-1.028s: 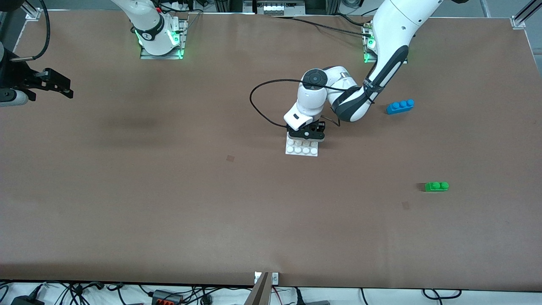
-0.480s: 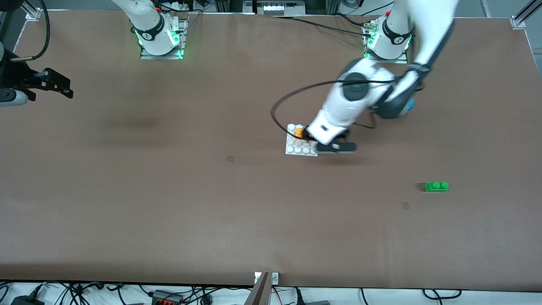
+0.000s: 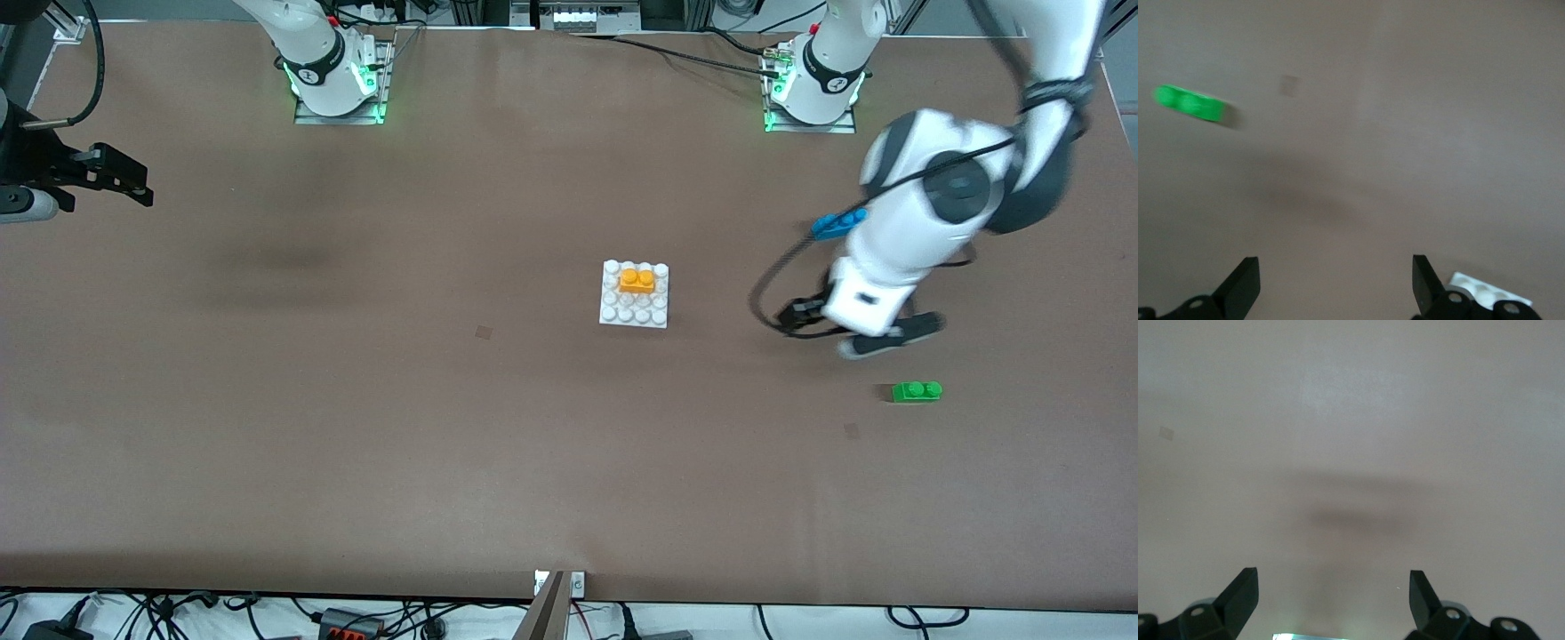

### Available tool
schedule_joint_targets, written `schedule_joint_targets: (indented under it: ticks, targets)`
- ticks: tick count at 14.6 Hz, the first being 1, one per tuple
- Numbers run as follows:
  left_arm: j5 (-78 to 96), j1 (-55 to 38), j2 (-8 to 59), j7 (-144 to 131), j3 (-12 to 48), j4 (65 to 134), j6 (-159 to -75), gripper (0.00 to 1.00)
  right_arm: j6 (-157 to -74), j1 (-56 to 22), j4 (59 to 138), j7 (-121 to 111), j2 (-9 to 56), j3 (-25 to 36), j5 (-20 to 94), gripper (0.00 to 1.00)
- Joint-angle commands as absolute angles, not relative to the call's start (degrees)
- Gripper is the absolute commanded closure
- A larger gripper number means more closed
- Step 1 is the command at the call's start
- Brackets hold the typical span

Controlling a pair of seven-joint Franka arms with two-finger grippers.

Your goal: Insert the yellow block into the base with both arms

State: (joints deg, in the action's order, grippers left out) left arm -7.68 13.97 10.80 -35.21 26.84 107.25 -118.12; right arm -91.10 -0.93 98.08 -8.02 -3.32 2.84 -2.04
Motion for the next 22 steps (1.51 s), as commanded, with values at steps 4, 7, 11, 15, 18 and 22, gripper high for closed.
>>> schedule_joint_targets:
  ticks: [4, 7, 11, 15, 18, 22]
  targets:
    - [-1.0, 16.2, 4.9, -17.0, 16.8, 96.5, -101.7, 0.00, -90.1, -0.8, 97.4, -7.4, -3.3, 3.3, -2.6, 0.00]
    - [-0.3, 16.1, 2.3, -14.4, 16.1, 95.5, -99.1, 0.00, -89.9, 0.1, 97.5, -4.4, -3.3, 4.0, 1.5, 0.00]
    - [0.0, 15.8, 3.2, -14.3, 16.3, 92.9, -96.2, 0.00, -89.8, 0.1, 97.5, -3.3, -3.3, 3.9, 1.5, 0.00]
    - [0.2, 14.2, 4.2, -14.3, 16.4, 91.2, -93.3, 0.00, -89.8, 0.1, 97.3, -3.3, -3.3, 3.8, 1.2, 0.00]
    - [1.9, 12.0, 4.3, -14.2, 14.1, 91.2, -90.5, 0.00, -89.8, 0.1, 97.3, -3.3, -3.3, 3.9, 1.2, 0.00]
    - [1.7, 8.8, 4.9, -9.9, 12.8, 90.9, -87.7, 0.00, -89.8, 0.1, 97.3, -3.3, -3.3, 3.8, 1.2, 0.00]
